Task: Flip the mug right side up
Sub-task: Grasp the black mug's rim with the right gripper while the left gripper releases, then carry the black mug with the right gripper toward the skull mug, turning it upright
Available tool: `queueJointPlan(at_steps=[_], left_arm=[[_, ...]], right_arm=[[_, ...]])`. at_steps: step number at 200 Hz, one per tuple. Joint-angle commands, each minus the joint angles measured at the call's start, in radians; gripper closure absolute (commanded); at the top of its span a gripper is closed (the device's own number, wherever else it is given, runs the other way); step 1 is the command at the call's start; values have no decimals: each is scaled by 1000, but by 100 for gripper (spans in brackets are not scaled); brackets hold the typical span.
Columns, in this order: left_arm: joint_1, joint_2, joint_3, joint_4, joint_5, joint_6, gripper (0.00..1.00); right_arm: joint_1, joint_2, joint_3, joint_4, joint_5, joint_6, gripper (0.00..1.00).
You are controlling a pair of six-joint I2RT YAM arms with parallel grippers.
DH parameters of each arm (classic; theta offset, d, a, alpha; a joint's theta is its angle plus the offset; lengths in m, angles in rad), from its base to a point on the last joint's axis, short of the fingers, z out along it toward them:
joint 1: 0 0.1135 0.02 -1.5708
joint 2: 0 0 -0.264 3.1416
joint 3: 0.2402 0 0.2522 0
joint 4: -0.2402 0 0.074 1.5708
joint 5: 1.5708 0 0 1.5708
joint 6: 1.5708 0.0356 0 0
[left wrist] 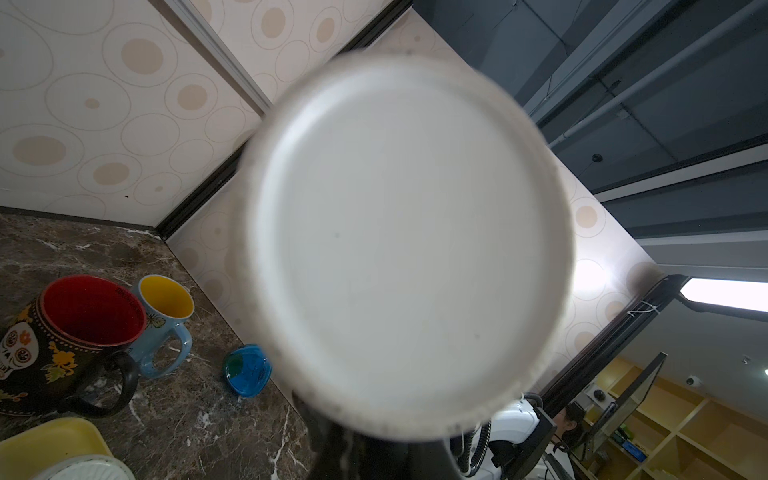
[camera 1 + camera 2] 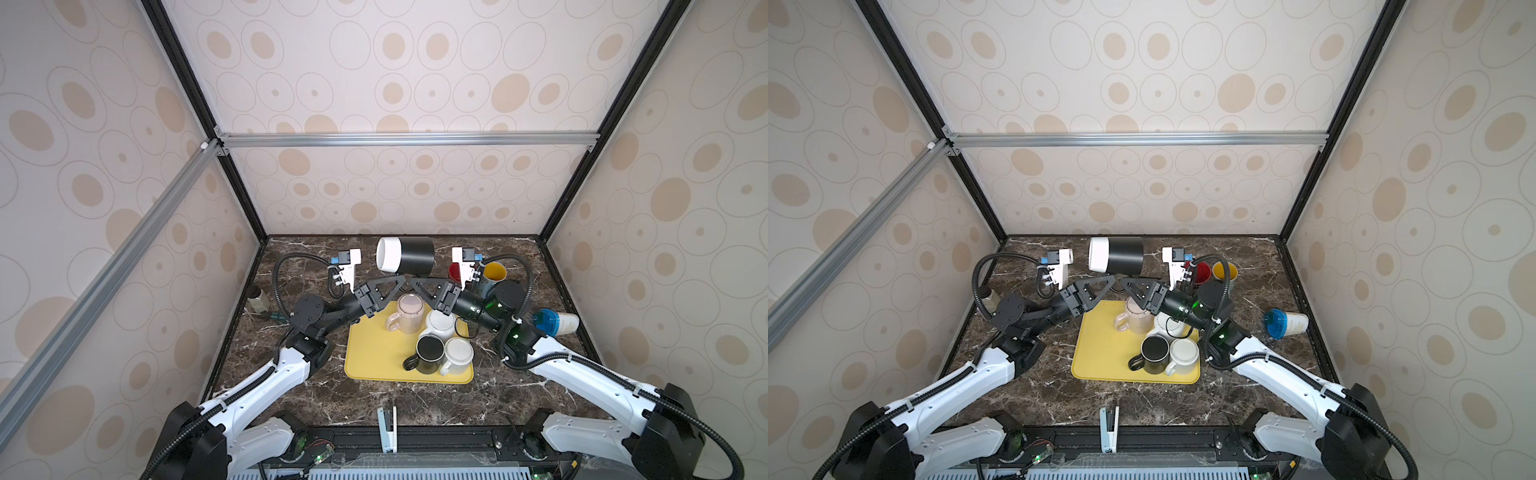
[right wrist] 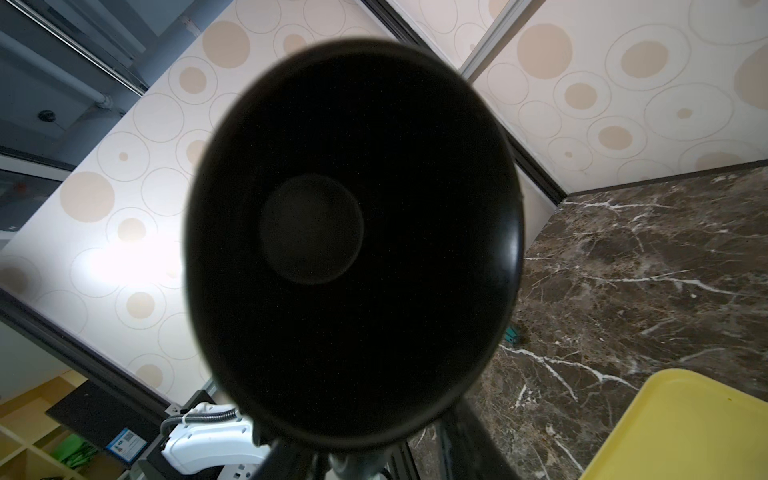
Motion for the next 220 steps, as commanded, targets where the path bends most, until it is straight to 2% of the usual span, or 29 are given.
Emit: queueJointPlan(at_steps=[1, 8, 20, 33, 56, 58, 64, 65, 67, 69, 72, 74, 76, 88, 99, 117, 125, 144, 153, 169, 184, 220], left_arm=[[6, -4, 20, 197, 22, -53, 100], [5, 3, 18, 209, 25, -63, 100], [5, 13, 12, 224, 32, -73, 100], [5, 22, 5, 223, 40, -75, 100], [13, 22, -3, 120, 42, -12, 99], [14, 20, -1, 97, 39, -2, 94], [22, 13, 1, 13, 28, 34, 58], [23, 13, 1, -4, 24, 41, 55], [24, 9, 2, -39, 16, 56, 43], [27, 5, 5, -77, 7, 72, 37], [31, -1, 10, -127, -7, 94, 8], [36, -7, 13, -173, -19, 119, 2], [37, -13, 16, -216, -35, 142, 1], [48, -53, 45, -501, -176, 283, 0], [49, -93, 56, -692, -325, 407, 0], [52, -160, 41, -858, -527, 503, 0], [54, -186, 34, -887, -574, 533, 0], [63, -213, 37, -943, -627, 540, 0], [67, -202, 52, -967, -634, 543, 0], [70, -157, 89, -1012, -597, 579, 0], [70, -139, 82, -983, -545, 606, 0], [70, -156, 53, -927, -529, 617, 0]], right_arm=[[-7, 28, 44, 118, -30, 57, 62], [-6, 40, 51, 135, -32, 66, 66], [-7, 57, 65, 160, -35, 78, 79], [-8, 71, 77, 181, -37, 87, 100], [-17, 84, 106, 164, -42, 91, 100], [-20, 85, 108, 157, -40, 89, 100], [-25, 82, 120, 131, -38, 81, 100], [-27, 81, 121, 126, -38, 80, 100], [-29, 80, 126, 112, -38, 76, 100], [-33, 79, 131, 97, -38, 71, 100], [-39, 77, 142, 71, -38, 62, 100], [-43, 75, 148, 58, -38, 55, 100], [-47, 74, 155, 43, -38, 47, 100], [-75, 67, 202, -80, -35, -3, 100], [-101, 69, 266, -225, -27, -58, 100], [-116, 102, 409, -553, 71, -203, 100], [-116, 133, 477, -673, 124, -263, 100], [-115, 251, 674, -983, 281, -364, 100], [-113, 308, 743, -1062, 344, -408, 100], [-112, 394, 808, -1137, 480, -457, 100], [-111, 479, 864, -1202, 599, -484, 100], [-113, 605, 892, -1229, 735, -490, 100]])
